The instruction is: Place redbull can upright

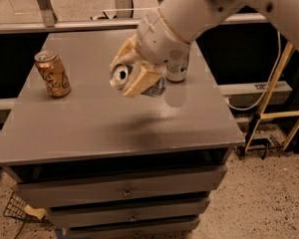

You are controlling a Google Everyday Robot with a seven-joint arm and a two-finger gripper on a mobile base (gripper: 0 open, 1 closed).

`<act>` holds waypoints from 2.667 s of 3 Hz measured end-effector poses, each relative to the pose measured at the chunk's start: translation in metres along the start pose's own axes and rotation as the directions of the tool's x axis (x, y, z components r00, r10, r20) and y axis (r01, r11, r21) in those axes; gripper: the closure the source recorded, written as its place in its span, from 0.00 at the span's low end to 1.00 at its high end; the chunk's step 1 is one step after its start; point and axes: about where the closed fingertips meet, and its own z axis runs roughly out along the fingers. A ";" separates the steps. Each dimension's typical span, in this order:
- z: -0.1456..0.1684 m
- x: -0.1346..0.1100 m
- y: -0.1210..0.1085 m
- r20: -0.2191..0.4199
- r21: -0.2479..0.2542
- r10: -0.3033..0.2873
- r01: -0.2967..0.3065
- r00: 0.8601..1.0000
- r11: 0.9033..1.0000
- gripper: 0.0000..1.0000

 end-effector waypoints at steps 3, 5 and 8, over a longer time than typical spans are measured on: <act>-0.007 0.002 -0.007 0.242 0.146 0.089 -0.127 0.966 0.981 1.00; -0.023 -0.013 -0.022 0.589 0.159 0.173 -0.323 0.789 0.933 1.00; -0.004 -0.019 -0.030 0.722 0.118 0.243 -0.461 0.648 0.879 1.00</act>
Offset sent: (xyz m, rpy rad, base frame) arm 0.0000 -0.0053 0.0144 0.1417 0.0214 -0.0741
